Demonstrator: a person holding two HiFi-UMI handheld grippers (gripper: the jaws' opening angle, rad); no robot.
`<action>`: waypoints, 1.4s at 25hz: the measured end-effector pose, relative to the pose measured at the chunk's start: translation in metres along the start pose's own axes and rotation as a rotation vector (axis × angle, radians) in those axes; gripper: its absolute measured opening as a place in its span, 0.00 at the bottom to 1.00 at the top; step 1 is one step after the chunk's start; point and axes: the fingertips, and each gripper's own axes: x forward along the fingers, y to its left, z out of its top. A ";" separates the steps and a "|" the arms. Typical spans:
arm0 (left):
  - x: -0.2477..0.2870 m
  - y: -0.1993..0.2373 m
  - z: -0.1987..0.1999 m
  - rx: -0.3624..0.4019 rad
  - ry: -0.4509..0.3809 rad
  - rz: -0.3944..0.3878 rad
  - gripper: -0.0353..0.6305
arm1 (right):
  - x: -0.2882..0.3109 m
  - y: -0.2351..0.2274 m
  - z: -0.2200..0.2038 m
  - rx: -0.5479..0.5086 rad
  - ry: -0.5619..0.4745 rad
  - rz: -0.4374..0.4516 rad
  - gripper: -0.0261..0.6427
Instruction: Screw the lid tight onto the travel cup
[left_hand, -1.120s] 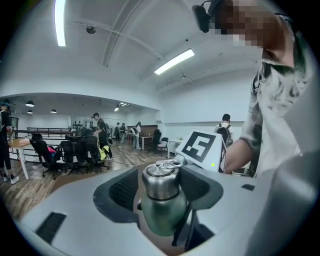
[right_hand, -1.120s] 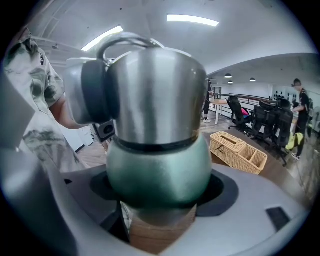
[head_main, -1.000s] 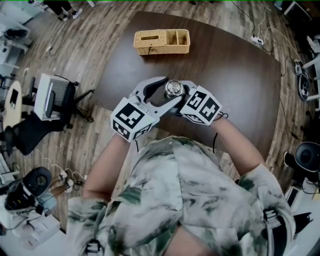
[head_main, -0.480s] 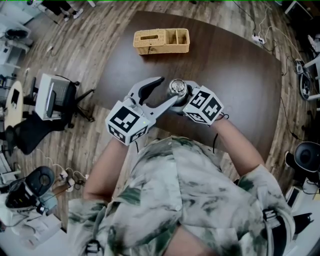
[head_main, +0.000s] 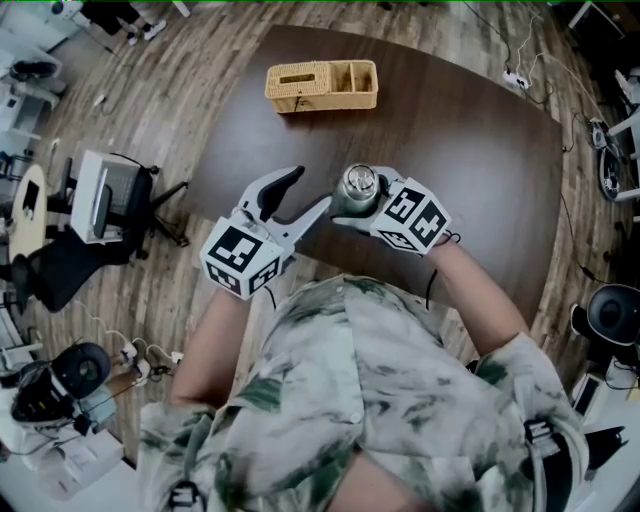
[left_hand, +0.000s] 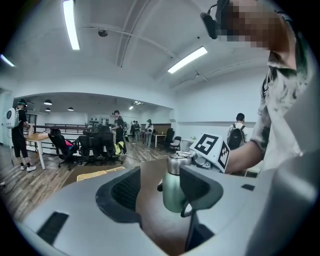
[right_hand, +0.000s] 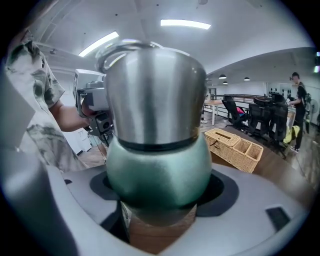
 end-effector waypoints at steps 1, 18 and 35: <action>-0.001 0.003 -0.003 -0.011 0.006 0.007 0.44 | 0.000 -0.001 0.000 0.002 0.000 0.000 0.64; -0.003 0.013 -0.025 -0.084 0.042 0.036 0.42 | -0.001 -0.006 0.003 0.006 -0.010 -0.007 0.64; -0.005 0.014 -0.028 -0.092 0.049 0.053 0.37 | -0.005 -0.009 0.006 0.009 -0.020 -0.015 0.64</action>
